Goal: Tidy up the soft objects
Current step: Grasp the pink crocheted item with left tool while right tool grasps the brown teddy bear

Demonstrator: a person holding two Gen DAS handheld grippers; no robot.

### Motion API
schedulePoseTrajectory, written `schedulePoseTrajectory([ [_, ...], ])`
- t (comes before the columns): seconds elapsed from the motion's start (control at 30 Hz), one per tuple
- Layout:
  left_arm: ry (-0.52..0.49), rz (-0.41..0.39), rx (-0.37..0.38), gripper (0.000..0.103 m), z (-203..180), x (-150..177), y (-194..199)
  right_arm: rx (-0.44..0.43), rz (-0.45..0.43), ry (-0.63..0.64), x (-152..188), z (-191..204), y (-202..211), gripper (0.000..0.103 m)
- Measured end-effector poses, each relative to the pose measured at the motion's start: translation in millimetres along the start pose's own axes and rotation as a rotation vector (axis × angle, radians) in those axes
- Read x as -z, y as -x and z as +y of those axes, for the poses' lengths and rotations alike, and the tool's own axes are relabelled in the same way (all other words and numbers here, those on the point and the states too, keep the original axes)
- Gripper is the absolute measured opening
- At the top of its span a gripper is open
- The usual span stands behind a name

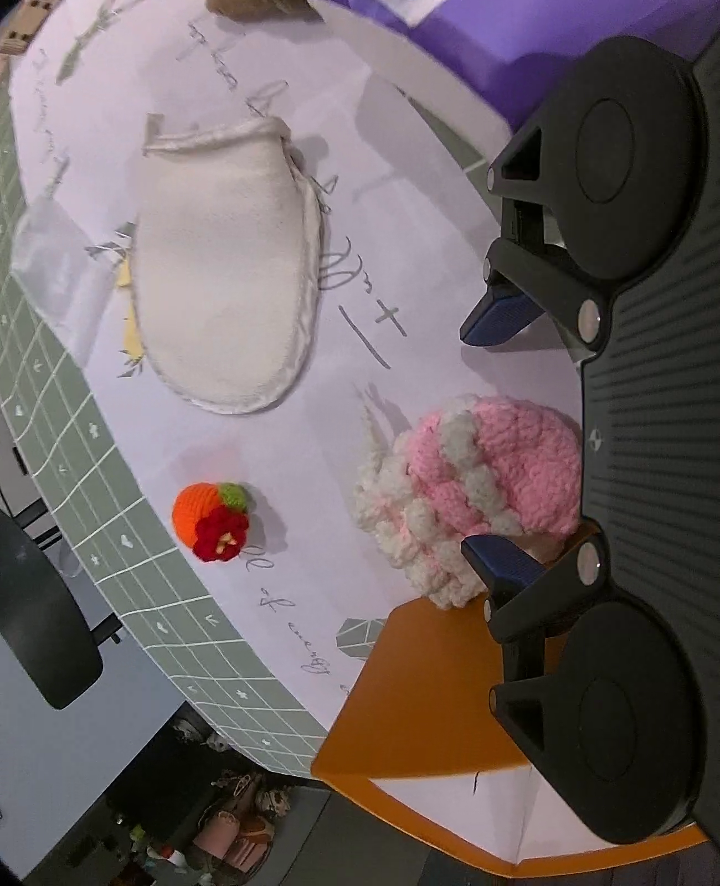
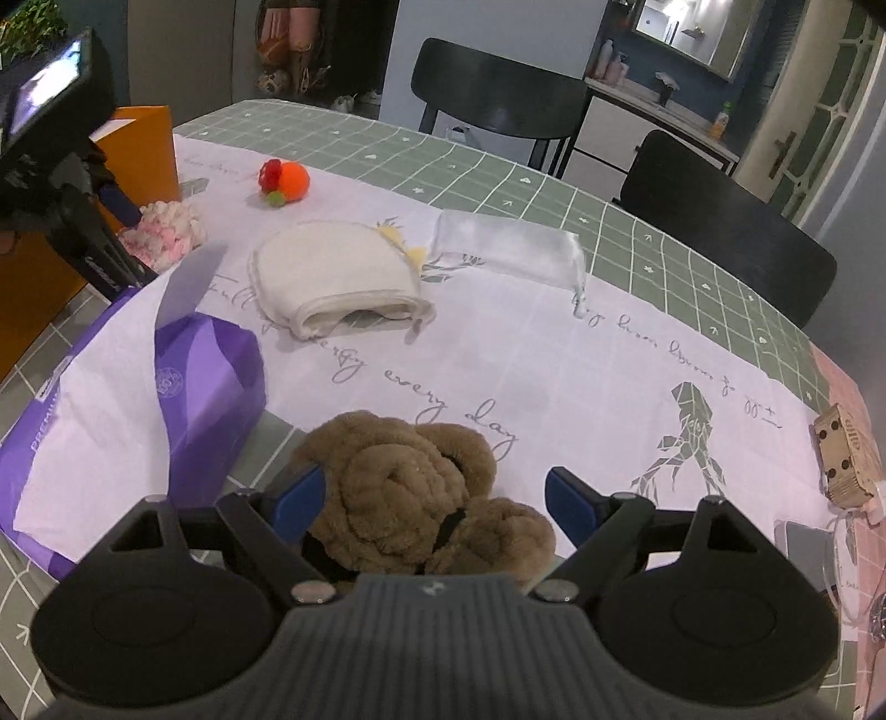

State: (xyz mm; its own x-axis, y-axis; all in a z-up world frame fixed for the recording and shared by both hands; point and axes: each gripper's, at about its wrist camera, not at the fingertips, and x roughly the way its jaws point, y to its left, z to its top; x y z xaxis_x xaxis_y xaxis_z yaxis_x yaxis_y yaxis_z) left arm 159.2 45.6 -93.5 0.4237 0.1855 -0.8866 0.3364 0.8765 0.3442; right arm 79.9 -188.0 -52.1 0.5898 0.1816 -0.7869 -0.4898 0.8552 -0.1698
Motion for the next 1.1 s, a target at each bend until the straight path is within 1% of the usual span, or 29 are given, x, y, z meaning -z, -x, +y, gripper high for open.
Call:
schedulePoseTrajectory([
  [0.1,-0.016,0.011,-0.027,0.091,-5,-3,-5,0.002,0.006,0.009,1,1,-3,0.086],
  [0.17,-0.016,-0.001,-0.038,0.087,-7,-5,-6,0.009,0.012,0.033,3,4,-6,0.087],
  [0.27,-0.005,0.001,-0.053,0.074,-9,-6,-6,-0.005,0.009,0.071,7,5,-12,0.089],
  [0.33,-0.002,0.007,-0.066,0.054,-10,-7,-6,-0.019,0.008,0.077,9,5,-15,0.09],
  [0.37,-0.006,0.006,-0.074,0.053,-10,-7,-6,-0.023,0.01,0.081,10,5,-16,0.09],
  [0.47,-0.017,-0.01,-0.063,0.049,-10,-4,-5,-0.036,0.016,0.102,12,9,-20,0.09],
  [0.53,-0.026,-0.026,-0.053,0.042,-10,-2,-3,-0.041,0.025,0.119,14,13,-24,0.091],
  [0.63,-0.028,-0.051,-0.023,0.032,-10,1,5,-0.014,0.039,0.162,18,22,-33,0.091],
  [0.73,-0.035,-0.094,0.012,0.029,-12,4,16,0.002,0.038,0.193,21,26,-38,0.089],
  [0.77,-0.038,-0.112,0.019,0.029,-13,5,21,0.003,0.043,0.191,20,26,-37,0.087],
  [0.8,-0.036,-0.129,0.026,0.028,-13,6,26,0.001,0.051,0.179,19,25,-36,0.08],
  [0.83,-0.033,-0.144,0.034,0.028,-14,6,29,-0.001,0.053,0.163,17,23,-35,0.076],
  [0.87,-0.031,-0.164,0.046,0.028,-13,6,34,-0.002,0.058,0.137,15,20,-33,0.074],
  [0.97,-0.035,-0.198,0.055,0.028,-15,8,46,-0.011,0.076,0.07,12,13,-34,0.073],
  [1.1,-0.048,-0.227,0.057,0.028,-18,13,56,-0.002,0.073,0.079,14,15,-35,0.074],
])
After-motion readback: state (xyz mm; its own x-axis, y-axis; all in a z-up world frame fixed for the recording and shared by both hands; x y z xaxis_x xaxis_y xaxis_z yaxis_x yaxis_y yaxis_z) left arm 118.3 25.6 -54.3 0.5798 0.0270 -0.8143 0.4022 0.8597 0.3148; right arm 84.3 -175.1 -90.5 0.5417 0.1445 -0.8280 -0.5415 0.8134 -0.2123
